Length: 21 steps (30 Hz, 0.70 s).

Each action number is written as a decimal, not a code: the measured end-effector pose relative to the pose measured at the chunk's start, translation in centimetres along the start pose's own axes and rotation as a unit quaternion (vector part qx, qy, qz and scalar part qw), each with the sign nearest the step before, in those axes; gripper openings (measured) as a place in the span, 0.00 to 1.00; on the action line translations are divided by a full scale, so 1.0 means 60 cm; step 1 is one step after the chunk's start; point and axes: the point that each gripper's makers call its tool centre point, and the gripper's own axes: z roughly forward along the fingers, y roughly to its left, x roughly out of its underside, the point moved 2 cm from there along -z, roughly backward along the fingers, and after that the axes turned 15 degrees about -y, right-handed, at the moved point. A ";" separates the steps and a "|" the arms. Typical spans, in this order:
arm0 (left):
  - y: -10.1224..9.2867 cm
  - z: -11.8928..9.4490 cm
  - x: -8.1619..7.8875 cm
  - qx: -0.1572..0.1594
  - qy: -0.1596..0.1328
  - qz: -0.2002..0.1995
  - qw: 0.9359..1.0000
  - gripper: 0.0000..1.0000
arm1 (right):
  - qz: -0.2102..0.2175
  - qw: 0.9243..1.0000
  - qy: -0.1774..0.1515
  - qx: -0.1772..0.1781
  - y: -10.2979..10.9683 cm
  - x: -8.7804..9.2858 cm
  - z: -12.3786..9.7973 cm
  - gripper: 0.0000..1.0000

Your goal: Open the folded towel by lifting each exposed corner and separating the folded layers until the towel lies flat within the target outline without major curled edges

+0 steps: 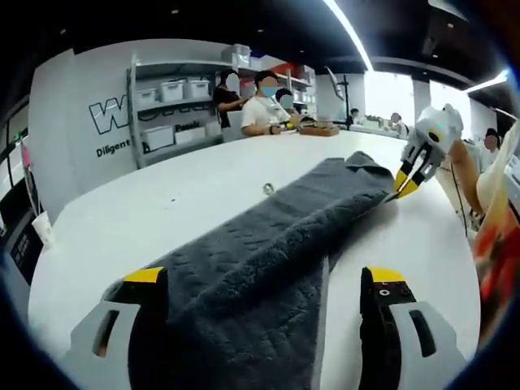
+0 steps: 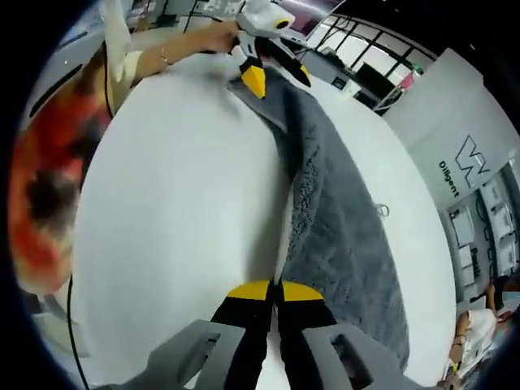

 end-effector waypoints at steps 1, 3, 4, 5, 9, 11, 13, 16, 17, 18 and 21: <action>0.000 0.000 0.001 0.000 0.001 -0.001 1.000 0.96 | 0.003 1.000 0.003 -0.009 0.006 0.001 0.000 0.00; 0.001 0.000 0.002 -0.001 0.002 -0.002 1.000 0.96 | 0.003 1.000 0.006 -0.027 0.019 0.001 0.001 0.00; 0.001 0.000 0.002 -0.001 0.003 -0.002 1.000 0.96 | 0.002 0.999 0.007 -0.037 0.026 0.002 0.002 0.00; 0.001 0.000 0.003 -0.001 0.003 -0.001 1.000 0.96 | 0.004 0.999 0.009 -0.048 0.034 0.003 0.003 0.00; 0.000 0.000 0.004 -0.001 0.004 -0.001 1.000 0.96 | 0.014 0.994 0.004 -0.107 0.076 -0.002 0.004 0.00; 0.001 0.000 0.004 -0.002 0.005 -0.001 1.000 0.96 | 0.023 0.991 -0.007 -0.131 0.093 -0.009 0.004 0.00; 0.001 0.000 0.005 -0.002 0.005 -0.002 1.000 0.96 | 0.026 0.990 -0.009 -0.142 0.101 -0.012 0.004 0.00; 0.001 0.000 0.006 -0.001 0.007 -0.001 1.000 0.96 | 0.024 0.989 -0.003 -0.144 0.104 -0.009 0.004 0.00; 0.001 0.000 0.006 -0.001 0.007 -0.001 1.000 0.96 | 0.026 0.989 -0.004 -0.144 0.103 -0.009 0.004 0.00; 0.000 0.000 0.006 -0.002 0.007 -0.002 1.000 0.96 | 0.030 0.989 -0.006 -0.143 0.101 -0.008 0.005 0.00; 0.001 0.000 0.006 -0.002 0.007 -0.001 1.000 0.96 | 0.042 0.990 -0.013 -0.135 0.094 -0.006 0.007 0.00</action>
